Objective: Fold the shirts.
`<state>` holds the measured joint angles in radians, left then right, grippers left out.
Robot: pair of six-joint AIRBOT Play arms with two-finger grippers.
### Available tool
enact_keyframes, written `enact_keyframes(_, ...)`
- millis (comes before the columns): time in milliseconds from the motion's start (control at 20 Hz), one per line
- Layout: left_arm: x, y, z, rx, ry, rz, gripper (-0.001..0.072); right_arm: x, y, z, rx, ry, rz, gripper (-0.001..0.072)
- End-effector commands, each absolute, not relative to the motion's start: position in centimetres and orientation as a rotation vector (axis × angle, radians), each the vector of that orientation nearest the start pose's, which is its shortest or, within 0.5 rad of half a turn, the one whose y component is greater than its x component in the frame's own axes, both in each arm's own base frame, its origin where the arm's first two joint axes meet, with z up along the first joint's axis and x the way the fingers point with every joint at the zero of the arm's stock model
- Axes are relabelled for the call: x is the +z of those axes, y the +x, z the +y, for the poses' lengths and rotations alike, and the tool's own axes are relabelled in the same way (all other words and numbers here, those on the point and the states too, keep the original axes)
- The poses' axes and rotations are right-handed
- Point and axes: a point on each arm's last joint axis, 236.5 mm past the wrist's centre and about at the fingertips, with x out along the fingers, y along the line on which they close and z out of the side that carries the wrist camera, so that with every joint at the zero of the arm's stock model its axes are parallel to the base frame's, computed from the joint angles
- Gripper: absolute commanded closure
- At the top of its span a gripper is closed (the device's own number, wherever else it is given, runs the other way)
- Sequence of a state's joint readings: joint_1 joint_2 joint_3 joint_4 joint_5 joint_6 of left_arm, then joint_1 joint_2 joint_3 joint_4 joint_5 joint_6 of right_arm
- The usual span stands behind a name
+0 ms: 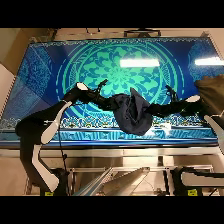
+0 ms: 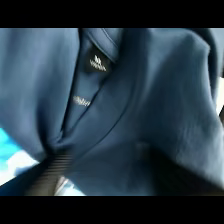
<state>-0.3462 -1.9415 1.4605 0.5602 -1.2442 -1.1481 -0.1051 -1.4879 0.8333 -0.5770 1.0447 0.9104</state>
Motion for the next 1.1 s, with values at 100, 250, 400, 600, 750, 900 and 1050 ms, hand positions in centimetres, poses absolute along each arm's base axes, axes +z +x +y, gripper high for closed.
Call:
enact_keyframes(100,-8.5,34.5,-34.5,-1.074,-0.46,1.685,0.0057,-8.2,35.7,14.7,0.622,0.665,1.267,0.0077)
enact_keyframes(250,-7.8,35.4,-34.8,-1.071,-0.459,1.651,0.0704,-8.1,35.7,14.7,0.623,0.665,1.266,0.0645)
enact_keyframes(400,-6.4,36.6,-35.3,-1.086,-0.45,1.602,0.0694,-7.5,36.0,14.7,0.631,0.659,1.253,0.0696)
enact_keyframes(600,-1.8,38.1,-36.0,-1.133,-0.416,1.481,0.0693,-2.8,37.0,13.7,0.651,0.637,1.136,0.0697)
enact_keyframes(750,-1.3,38.5,-34.0,-1.112,-0.316,1.475,0.0607,-1.0,37.2,12.5,0.627,0.605,1.09,0.0697)
enact_keyframes(900,-3.3,38.3,-31.6,-1.034,-0.305,1.556,-0.0007,-1.8,35.9,12.8,0.643,0.598,1.151,0.0697)
enact_keyframes(1050,-5.8,40.7,-29.9,-0.914,-0.364,1.514,-0.0007,-1.8,35.8,13.0,0.649,0.601,1.154,0.0697)
